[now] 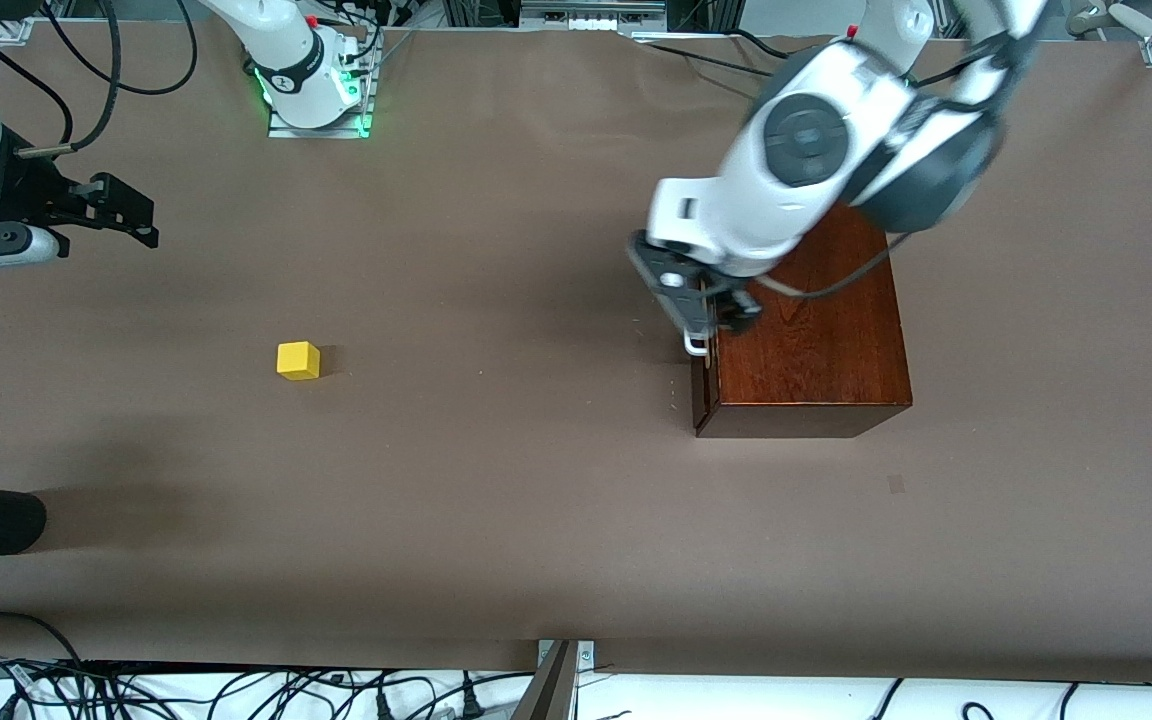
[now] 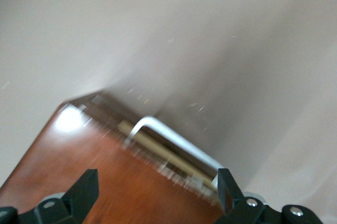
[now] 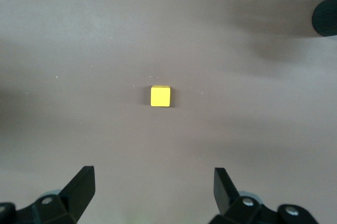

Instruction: Open drawer, take yellow block, close drawer

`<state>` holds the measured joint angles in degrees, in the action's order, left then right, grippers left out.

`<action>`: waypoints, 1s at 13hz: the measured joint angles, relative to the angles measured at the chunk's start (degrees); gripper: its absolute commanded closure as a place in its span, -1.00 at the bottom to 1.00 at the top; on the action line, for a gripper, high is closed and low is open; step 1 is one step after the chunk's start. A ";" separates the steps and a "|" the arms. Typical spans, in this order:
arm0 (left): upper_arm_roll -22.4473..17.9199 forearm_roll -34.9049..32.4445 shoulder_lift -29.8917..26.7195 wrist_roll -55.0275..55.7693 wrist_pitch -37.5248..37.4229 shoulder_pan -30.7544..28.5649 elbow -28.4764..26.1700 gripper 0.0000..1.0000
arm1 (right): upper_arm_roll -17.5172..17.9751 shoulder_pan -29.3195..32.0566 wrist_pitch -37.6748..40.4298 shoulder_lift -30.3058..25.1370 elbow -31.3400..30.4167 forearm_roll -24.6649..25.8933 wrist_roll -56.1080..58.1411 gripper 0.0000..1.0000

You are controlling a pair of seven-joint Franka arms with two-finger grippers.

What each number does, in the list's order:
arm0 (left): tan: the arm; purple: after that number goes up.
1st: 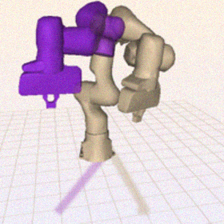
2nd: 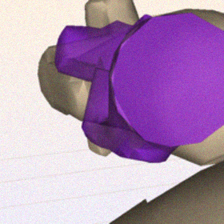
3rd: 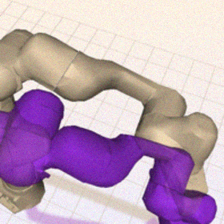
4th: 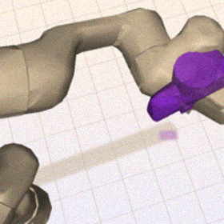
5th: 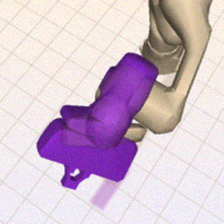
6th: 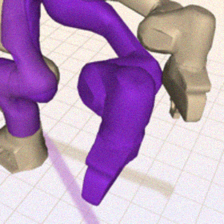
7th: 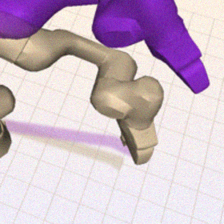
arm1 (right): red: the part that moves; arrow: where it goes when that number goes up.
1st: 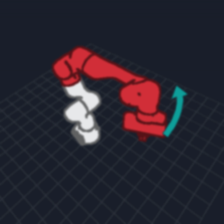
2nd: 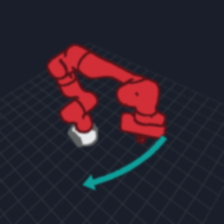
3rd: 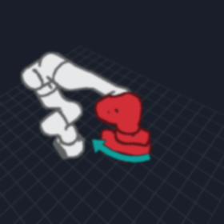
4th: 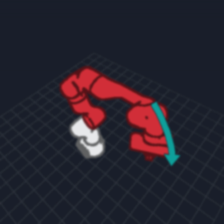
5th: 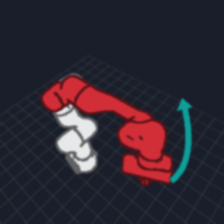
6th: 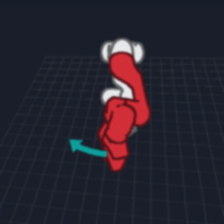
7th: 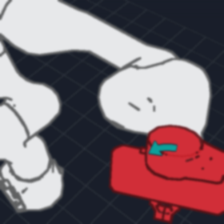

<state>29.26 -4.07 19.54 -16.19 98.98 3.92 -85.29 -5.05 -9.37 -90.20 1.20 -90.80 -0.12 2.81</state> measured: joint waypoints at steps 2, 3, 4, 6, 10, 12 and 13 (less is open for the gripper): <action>-0.22 -0.05 -2.93 0.50 -4.96 -5.49 1.13 -1.00 | 0.00 0.00 0.00 0.00 0.01 0.09 0.00 -1.00; -0.41 -0.35 -3.63 0.50 -8.37 -7.85 3.12 -1.00 | 0.00 0.00 -0.01 0.00 0.02 0.11 0.00 -1.00; -0.84 -0.79 -4.02 0.49 -11.09 -9.67 5.52 -1.00 | 0.00 0.00 -0.01 0.00 0.02 0.11 0.00 -1.00; -4.05 -1.20 -4.96 1.43 -12.70 -10.99 8.31 -1.00 | 0.00 0.00 -0.01 0.00 0.02 0.13 0.00 -1.00; -17.18 0.36 -8.94 16.18 -10.15 -6.06 6.05 -1.00 | -0.01 0.00 -0.01 0.00 0.02 0.17 -0.01 -1.00; -22.02 0.52 -11.62 20.95 -9.92 -2.35 2.25 -1.00 | -0.01 0.00 -0.02 0.00 0.03 0.18 -0.01 -1.00; -23.50 0.52 -12.99 20.61 -9.58 -1.09 -0.33 -1.00 | -0.01 0.00 -0.02 0.00 0.03 0.18 -0.01 -1.00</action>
<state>5.77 -3.56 6.55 4.42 89.41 2.83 -85.63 -5.06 -9.37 -90.22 1.20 -90.77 0.06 2.80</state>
